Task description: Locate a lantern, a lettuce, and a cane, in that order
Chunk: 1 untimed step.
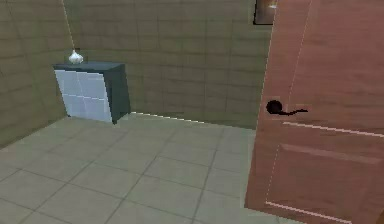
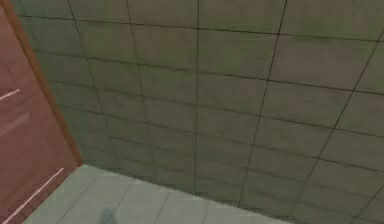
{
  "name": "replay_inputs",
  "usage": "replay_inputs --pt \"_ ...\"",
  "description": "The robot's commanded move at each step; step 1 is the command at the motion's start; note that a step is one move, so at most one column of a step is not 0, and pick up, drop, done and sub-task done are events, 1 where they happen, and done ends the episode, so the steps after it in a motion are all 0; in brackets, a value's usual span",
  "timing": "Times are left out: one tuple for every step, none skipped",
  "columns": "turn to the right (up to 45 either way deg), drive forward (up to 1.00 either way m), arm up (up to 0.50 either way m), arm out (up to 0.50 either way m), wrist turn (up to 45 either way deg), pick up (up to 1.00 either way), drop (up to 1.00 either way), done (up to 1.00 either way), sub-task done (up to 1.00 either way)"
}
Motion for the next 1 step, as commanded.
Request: replay_inputs --pt "0.0 0.75 0.0 0.0 0.0 0.0 0.0 0.0 0.0"
